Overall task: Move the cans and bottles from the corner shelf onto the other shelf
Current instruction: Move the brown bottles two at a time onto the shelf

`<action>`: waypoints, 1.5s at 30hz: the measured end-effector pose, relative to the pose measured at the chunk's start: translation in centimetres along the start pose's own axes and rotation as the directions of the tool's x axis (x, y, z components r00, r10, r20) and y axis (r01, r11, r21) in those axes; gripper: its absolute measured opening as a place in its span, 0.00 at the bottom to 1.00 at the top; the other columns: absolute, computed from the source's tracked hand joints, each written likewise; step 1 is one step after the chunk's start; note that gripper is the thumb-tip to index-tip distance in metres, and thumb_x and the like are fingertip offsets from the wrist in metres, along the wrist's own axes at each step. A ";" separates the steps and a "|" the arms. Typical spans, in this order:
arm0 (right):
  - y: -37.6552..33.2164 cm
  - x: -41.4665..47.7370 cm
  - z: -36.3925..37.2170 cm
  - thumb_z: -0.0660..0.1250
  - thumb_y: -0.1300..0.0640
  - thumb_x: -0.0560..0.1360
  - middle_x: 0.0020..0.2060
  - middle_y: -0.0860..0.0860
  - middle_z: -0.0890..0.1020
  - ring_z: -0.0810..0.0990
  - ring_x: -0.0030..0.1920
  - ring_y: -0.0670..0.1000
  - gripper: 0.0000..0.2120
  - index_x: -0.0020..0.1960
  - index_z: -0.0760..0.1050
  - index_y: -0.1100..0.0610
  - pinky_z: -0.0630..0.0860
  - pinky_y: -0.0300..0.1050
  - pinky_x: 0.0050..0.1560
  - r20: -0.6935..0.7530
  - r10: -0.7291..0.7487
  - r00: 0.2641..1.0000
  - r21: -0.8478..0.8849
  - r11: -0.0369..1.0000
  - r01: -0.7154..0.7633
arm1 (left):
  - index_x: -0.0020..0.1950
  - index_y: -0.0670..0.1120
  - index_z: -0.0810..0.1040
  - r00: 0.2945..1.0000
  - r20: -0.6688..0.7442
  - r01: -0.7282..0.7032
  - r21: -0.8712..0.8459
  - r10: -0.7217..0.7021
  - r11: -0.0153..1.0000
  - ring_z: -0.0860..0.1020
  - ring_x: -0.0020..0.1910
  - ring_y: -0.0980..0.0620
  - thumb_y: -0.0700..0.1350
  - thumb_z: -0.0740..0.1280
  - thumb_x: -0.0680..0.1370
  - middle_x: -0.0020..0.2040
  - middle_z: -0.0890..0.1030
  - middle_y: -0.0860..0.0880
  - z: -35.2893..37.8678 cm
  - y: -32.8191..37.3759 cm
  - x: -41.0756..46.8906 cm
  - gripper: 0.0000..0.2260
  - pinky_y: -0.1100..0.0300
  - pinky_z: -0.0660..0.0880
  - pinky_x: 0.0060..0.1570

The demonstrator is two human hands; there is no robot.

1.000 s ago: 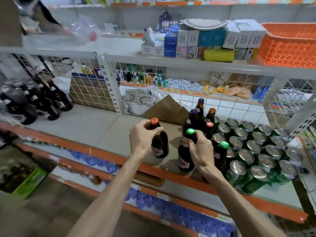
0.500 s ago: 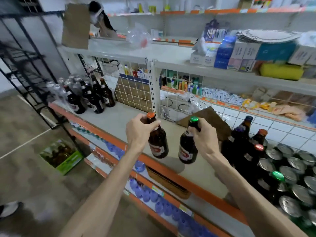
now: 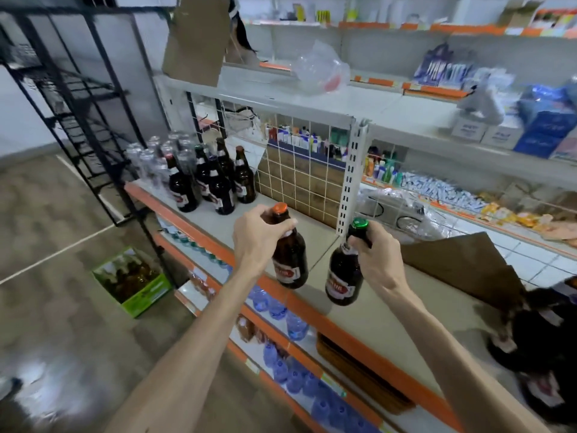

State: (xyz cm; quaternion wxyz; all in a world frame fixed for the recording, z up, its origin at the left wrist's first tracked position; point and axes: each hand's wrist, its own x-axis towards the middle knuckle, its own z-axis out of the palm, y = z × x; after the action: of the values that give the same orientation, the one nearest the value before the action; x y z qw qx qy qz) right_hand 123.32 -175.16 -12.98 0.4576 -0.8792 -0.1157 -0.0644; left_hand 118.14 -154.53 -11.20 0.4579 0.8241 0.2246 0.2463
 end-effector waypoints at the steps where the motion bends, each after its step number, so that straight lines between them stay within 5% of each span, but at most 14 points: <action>1: -0.5 0.6 0.9 0.66 0.62 0.77 0.46 0.52 0.82 0.78 0.47 0.54 0.04 0.52 0.75 0.59 0.72 0.47 0.45 -0.002 -0.001 1.000 0.002 1.000 0.001 | 0.42 0.51 0.81 1.000 0.000 -0.005 -0.007 0.005 1.000 0.79 0.34 0.66 0.56 0.78 0.68 0.32 0.82 0.57 -0.5 -0.6 1.0 0.12 0.66 0.72 0.35; 6: -2.9 2.5 5.0 0.66 0.62 0.77 0.45 0.49 0.79 0.76 0.46 0.51 0.05 0.53 0.74 0.58 0.67 0.43 0.44 -0.002 -0.012 1.000 0.017 1.000 0.012 | 0.39 0.50 0.80 1.000 -0.011 -0.011 0.001 0.011 1.000 0.80 0.37 0.59 0.56 0.78 0.68 0.33 0.83 0.56 -2.7 -2.9 4.8 0.12 0.63 0.73 0.36; 9: -3.7 3.8 7.3 0.66 0.62 0.77 0.45 0.50 0.81 0.78 0.46 0.52 0.05 0.53 0.75 0.57 0.69 0.44 0.45 -0.005 -0.009 1.000 0.046 0.999 0.010 | 0.39 0.50 0.79 1.000 0.004 0.001 -0.023 -0.001 1.000 0.79 0.32 0.65 0.52 0.79 0.69 0.32 0.81 0.57 -3.6 -4.1 6.9 0.11 0.71 0.69 0.32; 21: -5.0 12.5 17.0 0.65 0.61 0.78 0.50 0.51 0.82 0.79 0.49 0.52 0.09 0.58 0.74 0.56 0.75 0.45 0.45 -0.007 0.061 0.998 0.105 0.993 -0.060 | 0.43 0.47 0.83 0.997 0.082 -0.002 0.054 -0.002 0.999 0.78 0.30 0.70 0.50 0.80 0.69 0.32 0.81 0.57 -6.0 -10.6 20.5 0.11 0.73 0.69 0.29; 26: -5.7 15.9 20.5 0.66 0.61 0.78 0.52 0.53 0.83 0.80 0.52 0.54 0.09 0.58 0.74 0.56 0.77 0.49 0.49 -0.009 0.112 0.994 0.105 0.988 -0.110 | 0.44 0.52 0.83 0.992 0.127 0.009 0.083 -0.020 0.997 0.83 0.37 0.62 0.52 0.81 0.67 0.36 0.85 0.55 -6.9 -13.7 26.3 0.11 0.65 0.77 0.38; 29: -6.4 17.3 22.1 0.66 0.61 0.78 0.52 0.54 0.83 0.81 0.52 0.54 0.08 0.57 0.74 0.57 0.77 0.49 0.48 -0.018 0.127 0.992 0.086 0.988 -0.125 | 0.44 0.51 0.83 0.986 0.167 0.000 0.092 -0.016 0.996 0.83 0.36 0.64 0.51 0.81 0.67 0.36 0.85 0.55 -7.8 -14.9 28.9 0.11 0.72 0.75 0.35; 39: -10.0 18.4 27.8 0.67 0.61 0.76 0.45 0.50 0.84 0.83 0.45 0.52 0.06 0.51 0.74 0.54 0.81 0.53 0.48 -0.132 0.150 0.980 0.003 0.989 -0.151 | 0.43 0.50 0.83 0.961 0.270 -0.097 0.113 0.063 0.989 0.84 0.39 0.55 0.56 0.81 0.65 0.37 0.85 0.54 -9.5 -20.1 36.2 0.14 0.57 0.79 0.38; 45: -12.9 18.8 30.9 0.63 0.66 0.77 0.40 0.45 0.82 0.80 0.38 0.34 0.06 0.53 0.75 0.61 0.72 0.27 0.37 -0.158 0.171 0.973 -0.013 0.984 -0.175 | 0.43 0.51 0.82 0.926 0.338 -0.216 0.110 0.168 0.970 0.82 0.38 0.54 0.59 0.80 0.65 0.36 0.84 0.54 -10.5 -21.6 38.1 0.16 0.59 0.75 0.35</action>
State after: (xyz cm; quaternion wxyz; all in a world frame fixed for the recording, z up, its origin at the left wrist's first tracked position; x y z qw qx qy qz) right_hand 138.26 -139.95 -16.39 0.4571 -0.8843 -0.0016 -0.0947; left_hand 138.22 -114.75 -17.41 0.4012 0.9026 0.0811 0.1334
